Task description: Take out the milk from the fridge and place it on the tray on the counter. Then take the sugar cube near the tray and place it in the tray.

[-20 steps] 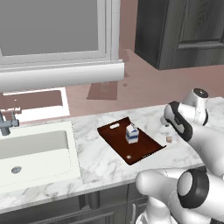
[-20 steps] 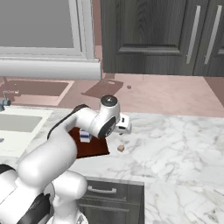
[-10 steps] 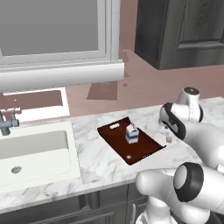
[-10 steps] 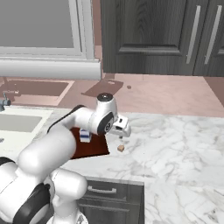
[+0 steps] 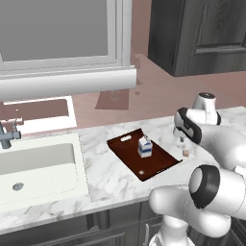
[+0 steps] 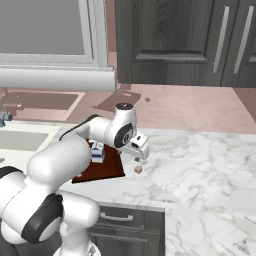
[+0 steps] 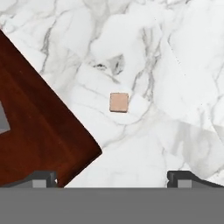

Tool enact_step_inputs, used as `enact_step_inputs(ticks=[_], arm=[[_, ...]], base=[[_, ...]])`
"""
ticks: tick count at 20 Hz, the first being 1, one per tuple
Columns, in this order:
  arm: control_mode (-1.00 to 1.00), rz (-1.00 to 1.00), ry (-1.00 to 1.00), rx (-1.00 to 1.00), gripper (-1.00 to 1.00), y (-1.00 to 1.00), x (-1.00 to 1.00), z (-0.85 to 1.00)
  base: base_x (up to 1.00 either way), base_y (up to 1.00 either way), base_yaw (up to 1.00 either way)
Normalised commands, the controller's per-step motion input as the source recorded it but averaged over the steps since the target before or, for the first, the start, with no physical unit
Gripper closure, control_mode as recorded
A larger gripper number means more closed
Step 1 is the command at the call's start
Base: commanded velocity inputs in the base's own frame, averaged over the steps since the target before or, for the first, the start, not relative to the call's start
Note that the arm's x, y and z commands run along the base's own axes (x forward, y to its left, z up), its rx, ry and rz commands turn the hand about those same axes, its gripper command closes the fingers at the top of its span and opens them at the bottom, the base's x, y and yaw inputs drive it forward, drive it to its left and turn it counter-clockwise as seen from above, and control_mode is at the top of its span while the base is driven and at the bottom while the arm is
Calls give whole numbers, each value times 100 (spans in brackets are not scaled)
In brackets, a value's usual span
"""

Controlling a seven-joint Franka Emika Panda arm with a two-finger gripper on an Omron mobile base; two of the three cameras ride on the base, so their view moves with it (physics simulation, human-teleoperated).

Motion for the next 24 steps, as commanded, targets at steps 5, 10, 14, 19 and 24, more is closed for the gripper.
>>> enact_step_inputs(ticks=[5,10,14,19,24], arm=[[-100,-8,0,-1,-100,-4,0,-21],[-100,-6,0,-1,-100,-6,0,-24],[-100,-4,0,0,-100,-11,0,-10],[-100,0,0,0,-100,-2,0,-11],[-100,0,0,0,-100,0,1,-21]], base=[[0,0,0],[0,0,0],[0,0,0],[0,0,0],[0,0,0]])
